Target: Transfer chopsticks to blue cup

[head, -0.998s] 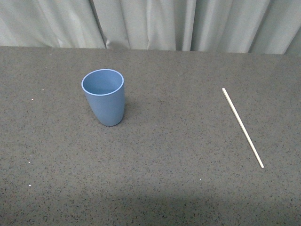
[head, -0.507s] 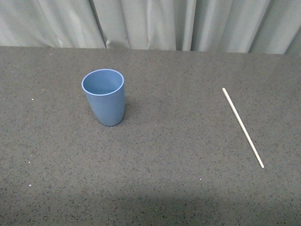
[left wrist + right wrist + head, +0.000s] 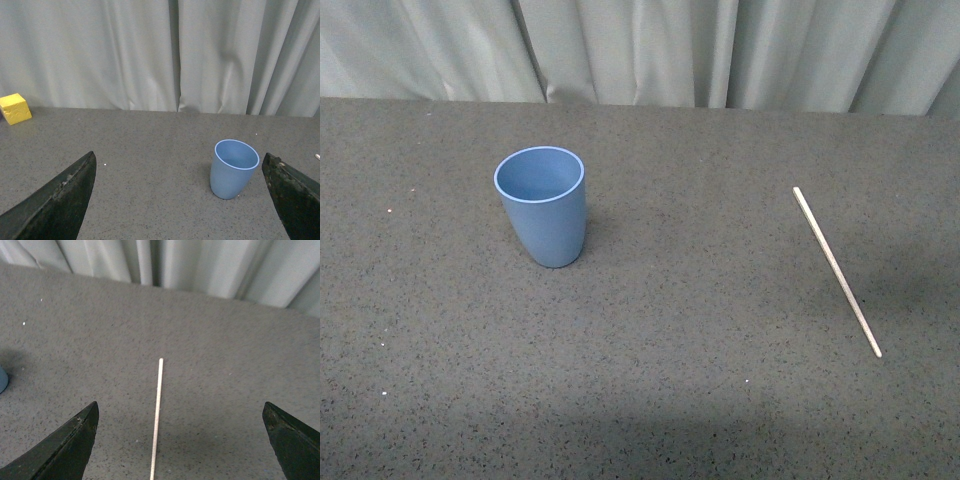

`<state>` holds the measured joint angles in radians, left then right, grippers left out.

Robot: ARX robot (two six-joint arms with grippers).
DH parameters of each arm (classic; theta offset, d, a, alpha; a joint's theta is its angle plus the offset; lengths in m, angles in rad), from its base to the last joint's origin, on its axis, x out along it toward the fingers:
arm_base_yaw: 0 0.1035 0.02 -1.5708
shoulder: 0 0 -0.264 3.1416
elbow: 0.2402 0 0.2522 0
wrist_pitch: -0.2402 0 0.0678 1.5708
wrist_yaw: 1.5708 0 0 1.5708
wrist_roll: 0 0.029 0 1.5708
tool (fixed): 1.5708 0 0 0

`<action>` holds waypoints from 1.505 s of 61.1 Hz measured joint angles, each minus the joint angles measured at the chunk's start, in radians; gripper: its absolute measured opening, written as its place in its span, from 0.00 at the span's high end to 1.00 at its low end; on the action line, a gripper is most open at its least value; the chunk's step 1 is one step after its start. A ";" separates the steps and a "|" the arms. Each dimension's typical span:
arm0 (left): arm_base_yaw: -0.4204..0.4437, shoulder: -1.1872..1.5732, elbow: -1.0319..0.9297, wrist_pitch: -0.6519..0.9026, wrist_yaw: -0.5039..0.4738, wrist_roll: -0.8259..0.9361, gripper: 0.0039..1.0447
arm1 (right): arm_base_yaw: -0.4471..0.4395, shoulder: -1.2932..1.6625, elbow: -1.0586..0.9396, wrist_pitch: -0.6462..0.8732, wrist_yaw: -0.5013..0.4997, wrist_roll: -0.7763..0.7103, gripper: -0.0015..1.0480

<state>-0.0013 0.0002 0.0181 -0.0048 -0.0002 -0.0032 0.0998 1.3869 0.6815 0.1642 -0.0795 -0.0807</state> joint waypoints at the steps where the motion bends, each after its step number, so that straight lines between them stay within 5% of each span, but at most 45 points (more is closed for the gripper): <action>1: 0.000 0.000 0.000 0.000 0.000 0.000 0.06 | 0.002 0.040 0.036 -0.026 0.003 0.003 0.09; 20: 0.000 0.000 0.000 0.000 0.000 0.000 0.06 | 0.019 0.516 0.437 -0.393 0.002 0.038 0.09; 53: 0.000 0.000 0.000 0.000 0.000 0.000 0.06 | 0.037 0.857 0.669 -0.542 0.069 0.097 0.09; 92: 0.000 0.000 0.000 0.000 0.000 0.000 0.06 | 0.071 0.955 0.783 -0.589 0.103 0.172 0.99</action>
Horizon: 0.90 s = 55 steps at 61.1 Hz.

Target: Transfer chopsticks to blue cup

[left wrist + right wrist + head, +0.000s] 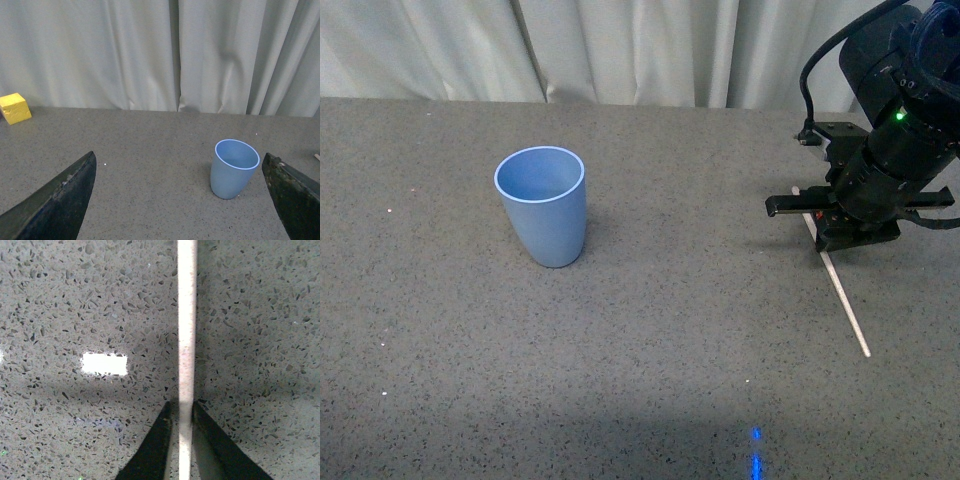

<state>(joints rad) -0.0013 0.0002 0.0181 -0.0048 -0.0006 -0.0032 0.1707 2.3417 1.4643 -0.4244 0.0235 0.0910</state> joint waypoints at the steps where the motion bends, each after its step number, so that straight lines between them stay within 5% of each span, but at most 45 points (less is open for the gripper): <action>1: 0.000 0.000 0.000 0.000 0.000 0.000 0.06 | -0.001 0.000 0.000 0.003 0.000 0.004 0.99; 21: 0.000 0.000 0.000 0.000 0.000 0.000 0.06 | 0.020 -0.137 -0.184 0.307 -0.082 0.000 0.99; 40: 0.000 0.000 0.000 0.000 0.000 0.000 0.06 | 0.212 -0.389 -0.269 0.924 -0.273 -0.038 0.99; 55: 0.000 0.000 0.000 0.000 0.000 0.000 0.06 | 0.315 -0.277 -0.227 1.124 -0.362 -0.017 0.99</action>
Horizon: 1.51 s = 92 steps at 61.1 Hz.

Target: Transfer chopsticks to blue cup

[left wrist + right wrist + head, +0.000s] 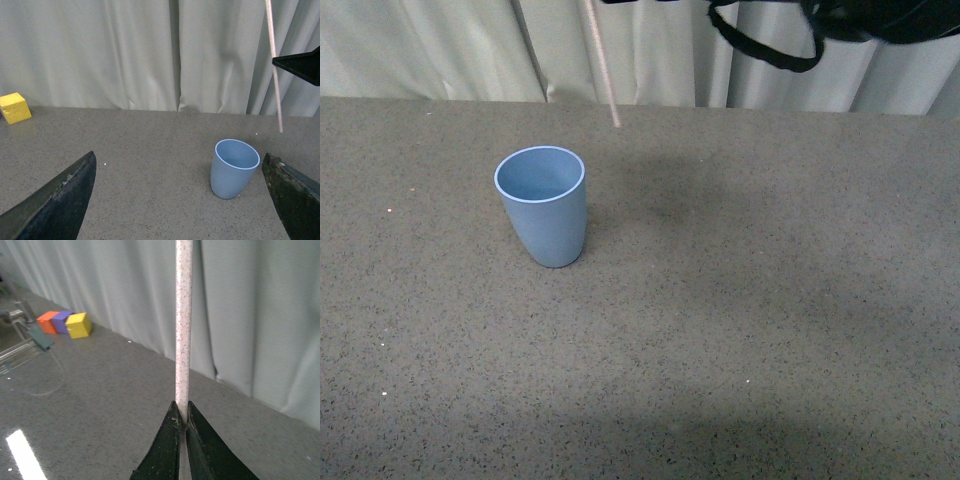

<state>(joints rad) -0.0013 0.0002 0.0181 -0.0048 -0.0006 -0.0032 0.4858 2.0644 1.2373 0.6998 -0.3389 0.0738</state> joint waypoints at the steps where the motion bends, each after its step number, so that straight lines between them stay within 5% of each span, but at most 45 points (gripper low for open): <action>1: 0.000 0.000 0.000 0.000 0.000 0.000 0.06 | 0.003 0.004 0.002 0.006 -0.004 0.003 0.99; 38: 0.000 0.000 0.000 0.000 0.000 0.000 0.06 | 0.085 0.154 0.061 0.060 -0.040 0.002 0.99; 63: 0.000 0.000 0.000 0.000 0.000 0.000 0.06 | 0.038 0.018 -0.113 0.137 0.088 -0.011 0.29; 66: 0.000 0.000 0.000 0.000 0.002 0.000 0.06 | 0.039 -0.028 -0.193 0.280 0.447 -0.042 0.40; 71: 0.000 0.000 0.000 0.000 0.000 0.000 0.06 | -0.007 -0.151 -0.406 0.402 0.758 -0.060 0.59; 85: 0.000 0.000 0.000 0.000 0.001 0.000 0.06 | -0.147 -0.403 -0.755 0.475 0.677 -0.071 0.98; 92: 0.000 0.000 0.000 0.000 0.000 0.000 0.06 | -0.193 -0.497 -0.864 0.476 0.630 -0.073 0.99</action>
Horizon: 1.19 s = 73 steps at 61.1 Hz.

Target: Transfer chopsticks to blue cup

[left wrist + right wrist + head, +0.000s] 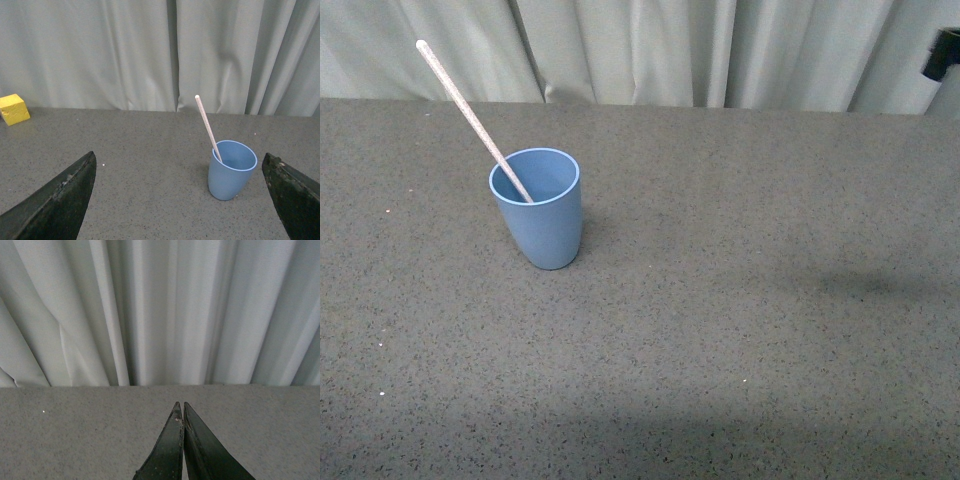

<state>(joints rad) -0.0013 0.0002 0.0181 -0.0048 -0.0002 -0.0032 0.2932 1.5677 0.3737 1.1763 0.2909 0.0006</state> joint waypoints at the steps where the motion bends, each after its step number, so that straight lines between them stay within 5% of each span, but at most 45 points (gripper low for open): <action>1: 0.000 0.000 0.000 0.000 0.000 0.000 0.06 | -0.004 -0.008 -0.008 0.000 -0.005 0.000 0.99; 52: 0.000 0.000 0.000 0.000 0.000 0.000 0.06 | -0.269 -0.699 -0.342 -0.357 -0.284 -0.001 0.99; 73: 0.000 0.000 0.000 0.000 0.000 0.000 0.06 | -0.291 -0.972 -0.369 -0.592 -0.289 0.000 0.99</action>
<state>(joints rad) -0.0013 0.0002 0.0181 -0.0048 -0.0006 -0.0032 0.0025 0.5961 0.0048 0.5838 0.0017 0.0002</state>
